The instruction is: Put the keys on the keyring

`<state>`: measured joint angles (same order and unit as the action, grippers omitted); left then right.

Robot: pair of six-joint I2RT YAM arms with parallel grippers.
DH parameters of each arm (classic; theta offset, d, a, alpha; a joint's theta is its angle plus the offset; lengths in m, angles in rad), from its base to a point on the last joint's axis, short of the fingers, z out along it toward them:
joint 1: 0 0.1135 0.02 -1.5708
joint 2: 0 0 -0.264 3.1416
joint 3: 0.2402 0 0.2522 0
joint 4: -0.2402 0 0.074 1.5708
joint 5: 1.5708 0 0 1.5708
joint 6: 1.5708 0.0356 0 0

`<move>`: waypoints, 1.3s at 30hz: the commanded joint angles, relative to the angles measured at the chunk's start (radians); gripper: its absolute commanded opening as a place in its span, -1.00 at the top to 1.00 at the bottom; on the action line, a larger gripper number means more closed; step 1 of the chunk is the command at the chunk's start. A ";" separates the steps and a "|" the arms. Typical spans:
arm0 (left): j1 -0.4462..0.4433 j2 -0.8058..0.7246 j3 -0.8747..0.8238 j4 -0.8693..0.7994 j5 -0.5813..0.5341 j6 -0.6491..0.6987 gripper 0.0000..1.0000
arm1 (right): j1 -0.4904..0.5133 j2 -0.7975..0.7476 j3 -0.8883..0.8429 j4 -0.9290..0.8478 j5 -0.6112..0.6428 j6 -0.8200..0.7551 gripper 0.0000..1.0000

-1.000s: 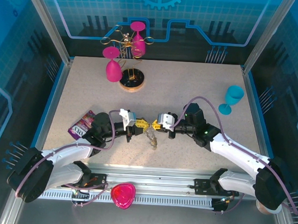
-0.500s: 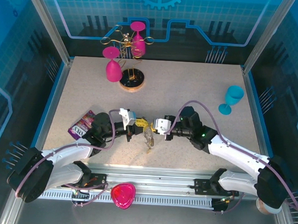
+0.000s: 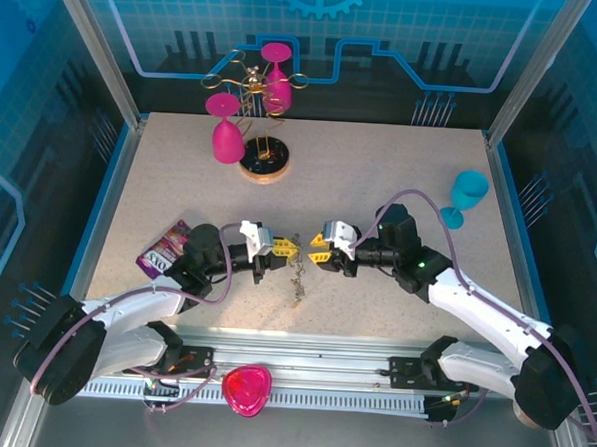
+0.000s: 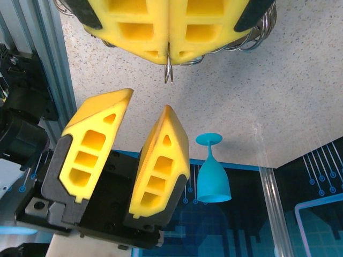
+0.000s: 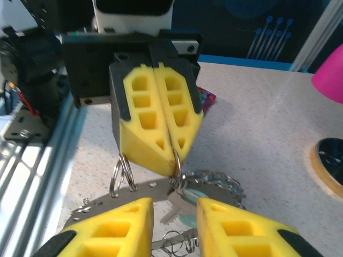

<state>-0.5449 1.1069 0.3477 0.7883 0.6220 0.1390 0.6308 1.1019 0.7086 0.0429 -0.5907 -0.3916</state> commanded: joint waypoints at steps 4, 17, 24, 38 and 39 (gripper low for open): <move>0.007 0.003 0.041 0.071 0.071 0.028 1.00 | -0.007 0.057 0.037 0.032 -0.106 0.094 0.45; 0.007 0.021 0.040 0.108 0.090 0.005 1.00 | -0.003 0.117 0.036 0.104 -0.131 0.136 0.62; 0.007 0.033 0.037 0.151 0.087 -0.022 1.00 | -0.002 0.141 0.037 0.142 -0.141 0.147 0.85; 0.007 -0.051 0.114 -0.302 -0.070 0.154 0.23 | 0.003 0.128 0.241 -0.371 0.091 -0.087 1.00; 0.007 -0.059 0.134 -0.368 -0.075 0.178 0.22 | 0.006 0.135 0.267 -0.426 0.117 -0.114 1.00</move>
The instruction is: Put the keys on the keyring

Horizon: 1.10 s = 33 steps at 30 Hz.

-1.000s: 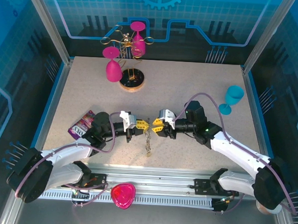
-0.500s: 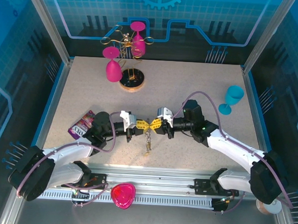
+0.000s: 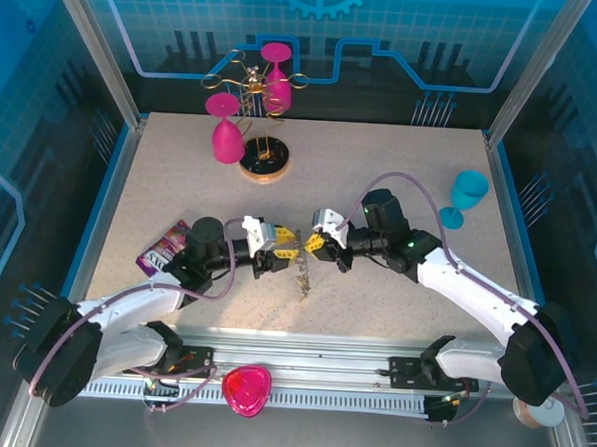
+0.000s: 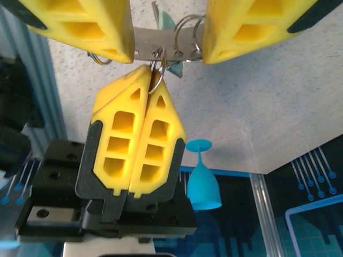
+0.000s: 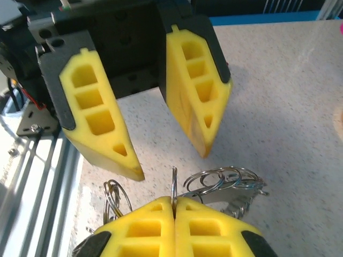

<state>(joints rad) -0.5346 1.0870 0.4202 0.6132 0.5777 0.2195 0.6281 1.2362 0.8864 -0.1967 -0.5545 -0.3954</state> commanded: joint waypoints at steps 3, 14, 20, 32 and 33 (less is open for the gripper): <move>-0.004 -0.050 0.120 -0.348 -0.043 0.162 0.21 | 0.026 0.026 0.166 -0.327 0.155 -0.174 1.00; -0.006 0.005 0.240 -0.522 0.010 0.240 0.22 | 0.105 0.121 0.345 -0.532 0.283 -0.235 1.00; -0.015 0.062 0.246 -0.472 0.029 0.215 0.27 | 0.139 0.149 0.380 -0.521 0.290 -0.225 1.00; -0.015 0.078 0.235 -0.419 0.049 0.185 0.66 | 0.172 0.177 0.403 -0.503 0.288 -0.209 1.00; -0.016 0.079 0.236 -0.417 0.050 0.184 0.71 | 0.174 0.179 0.403 -0.502 0.284 -0.208 1.00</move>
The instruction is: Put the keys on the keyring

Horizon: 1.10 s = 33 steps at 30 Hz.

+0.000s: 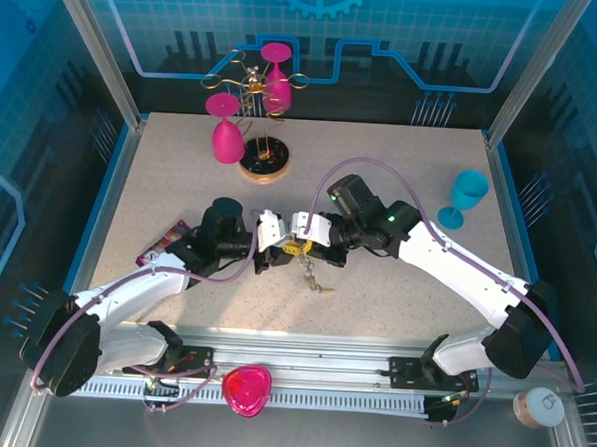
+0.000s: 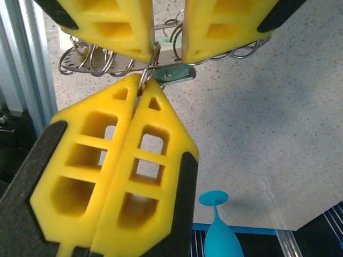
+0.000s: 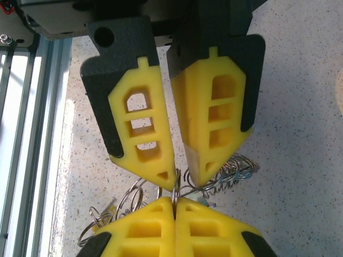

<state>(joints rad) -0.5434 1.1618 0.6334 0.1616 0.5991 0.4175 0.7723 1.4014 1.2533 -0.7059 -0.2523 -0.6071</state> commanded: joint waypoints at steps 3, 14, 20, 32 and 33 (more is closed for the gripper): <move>-0.007 -0.003 0.013 0.072 0.034 -0.033 0.84 | 0.031 0.011 0.031 0.019 -0.030 0.015 1.00; -0.006 -0.024 -0.089 0.293 0.105 -0.104 1.00 | -0.160 -0.212 -0.297 0.445 -0.308 0.223 0.32; -0.007 -0.027 -0.126 0.379 0.123 -0.127 1.00 | -0.177 -0.224 -0.368 0.532 -0.375 0.242 0.36; -0.006 -0.031 -0.149 0.460 0.131 -0.167 1.00 | -0.177 -0.189 -0.391 0.542 -0.412 0.227 0.46; -0.007 -0.033 -0.150 0.460 0.131 -0.167 1.00 | -0.178 -0.189 -0.398 0.540 -0.408 0.224 0.45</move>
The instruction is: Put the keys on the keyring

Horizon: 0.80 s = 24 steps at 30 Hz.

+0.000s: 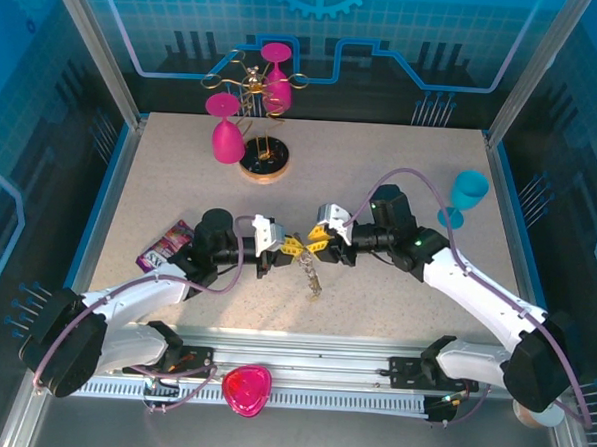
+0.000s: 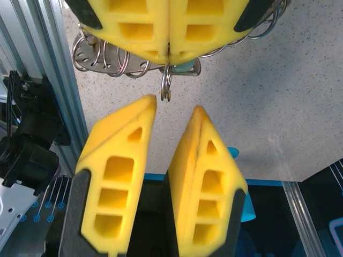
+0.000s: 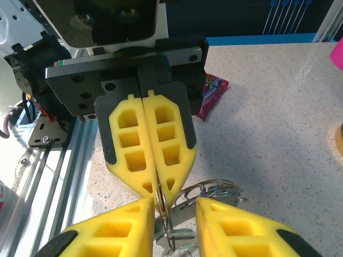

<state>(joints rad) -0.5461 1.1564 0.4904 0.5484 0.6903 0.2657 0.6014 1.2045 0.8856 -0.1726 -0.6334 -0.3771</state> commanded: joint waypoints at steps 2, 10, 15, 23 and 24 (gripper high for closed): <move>-0.004 -0.026 -0.007 0.075 0.039 -0.016 1.00 | -0.006 0.007 -0.037 0.013 -0.028 -0.006 0.46; -0.005 -0.022 -0.009 0.094 0.049 -0.027 1.00 | -0.006 0.021 -0.042 0.056 -0.050 0.009 0.57; -0.004 -0.016 -0.009 0.111 0.054 -0.036 1.00 | -0.005 0.035 -0.031 0.077 -0.067 0.014 0.85; -0.003 -0.053 0.035 -0.084 -0.041 0.053 0.53 | 0.023 0.027 0.058 -0.123 0.072 -0.094 1.00; -0.005 -0.057 0.046 -0.123 -0.049 0.070 0.51 | 0.033 0.034 0.078 -0.175 0.104 -0.122 1.00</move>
<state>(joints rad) -0.5461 1.1301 0.4873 0.5163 0.6693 0.2729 0.6083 1.2335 0.8856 -0.2264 -0.6044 -0.4164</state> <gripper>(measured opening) 0.235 0.057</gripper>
